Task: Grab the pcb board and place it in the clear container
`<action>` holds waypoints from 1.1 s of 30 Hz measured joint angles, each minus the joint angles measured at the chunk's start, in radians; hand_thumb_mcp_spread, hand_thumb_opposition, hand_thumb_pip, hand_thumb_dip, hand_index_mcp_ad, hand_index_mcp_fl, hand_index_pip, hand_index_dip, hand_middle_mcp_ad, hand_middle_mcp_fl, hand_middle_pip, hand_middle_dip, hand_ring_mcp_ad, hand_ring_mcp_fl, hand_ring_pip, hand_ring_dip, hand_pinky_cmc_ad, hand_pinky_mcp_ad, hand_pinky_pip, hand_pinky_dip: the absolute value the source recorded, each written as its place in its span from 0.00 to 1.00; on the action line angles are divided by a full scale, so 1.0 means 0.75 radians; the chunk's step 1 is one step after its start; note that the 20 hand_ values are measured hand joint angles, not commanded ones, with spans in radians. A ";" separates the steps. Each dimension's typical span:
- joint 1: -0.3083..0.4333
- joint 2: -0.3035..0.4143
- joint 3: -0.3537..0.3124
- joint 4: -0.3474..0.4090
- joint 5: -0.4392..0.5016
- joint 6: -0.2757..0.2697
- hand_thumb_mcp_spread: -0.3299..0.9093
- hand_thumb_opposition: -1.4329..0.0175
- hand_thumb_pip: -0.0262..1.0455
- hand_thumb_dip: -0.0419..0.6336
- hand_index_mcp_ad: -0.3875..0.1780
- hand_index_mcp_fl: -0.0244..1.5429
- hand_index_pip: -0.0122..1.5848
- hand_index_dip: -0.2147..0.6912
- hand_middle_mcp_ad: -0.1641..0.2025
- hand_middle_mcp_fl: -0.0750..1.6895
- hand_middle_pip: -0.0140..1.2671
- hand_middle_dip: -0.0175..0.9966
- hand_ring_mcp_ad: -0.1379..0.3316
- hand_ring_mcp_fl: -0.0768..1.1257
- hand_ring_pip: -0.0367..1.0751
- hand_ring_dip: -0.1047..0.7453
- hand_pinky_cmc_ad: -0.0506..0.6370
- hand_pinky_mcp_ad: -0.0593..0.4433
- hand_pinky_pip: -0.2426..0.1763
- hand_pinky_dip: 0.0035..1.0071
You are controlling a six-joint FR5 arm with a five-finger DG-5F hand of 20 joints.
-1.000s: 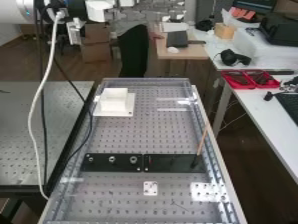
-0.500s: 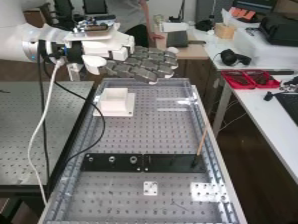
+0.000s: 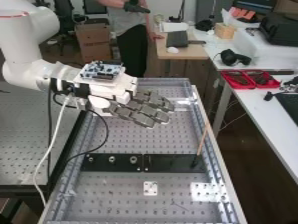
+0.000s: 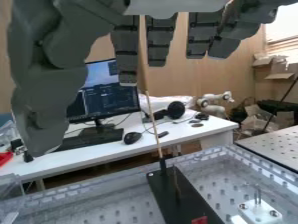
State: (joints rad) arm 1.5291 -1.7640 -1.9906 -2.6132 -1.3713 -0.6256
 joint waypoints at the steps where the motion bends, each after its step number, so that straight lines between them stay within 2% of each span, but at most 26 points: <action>1: -0.003 -0.007 -0.004 0.011 0.001 -0.002 0.64 0.50 0.34 0.20 0.53 0.21 0.12 0.46 0.51 0.06 0.11 0.11 0.62 0.06 0.10 0.10 0.28 0.32 0.32 0.23; 6: -0.010 -0.038 -0.028 0.073 0.009 -0.028 0.66 0.48 0.36 0.23 0.51 0.21 0.30 0.46 0.50 0.07 0.11 0.12 0.62 0.06 0.10 0.10 0.29 0.32 0.32 0.22; 11: -0.016 -0.081 -0.046 0.123 0.017 -0.053 0.68 0.46 0.37 0.30 0.49 0.21 0.43 0.46 0.50 0.07 0.11 0.13 0.62 0.06 0.10 0.10 0.29 0.32 0.32 0.18; 15: -0.021 -0.109 -0.053 0.159 0.026 -0.062 0.68 0.46 0.37 0.30 0.47 0.18 0.53 0.46 0.50 0.07 0.11 0.14 0.62 0.06 0.11 0.10 0.29 0.32 0.33 0.18; 24: -0.044 -0.190 -0.052 0.265 0.042 -0.095 0.69 0.44 0.39 0.34 0.46 0.08 0.70 0.46 0.49 0.07 0.11 0.15 0.62 0.06 0.11 0.09 0.29 0.32 0.33 0.18; 33: -0.086 -0.270 -0.035 0.366 0.000 -0.141 0.70 0.43 0.40 0.34 0.44 0.06 0.85 0.48 0.50 0.09 0.11 0.17 0.62 0.06 0.11 0.12 0.28 0.32 0.36 0.17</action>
State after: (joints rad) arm 1.4650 -1.9665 -2.0168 -2.3384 -1.3711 -0.7313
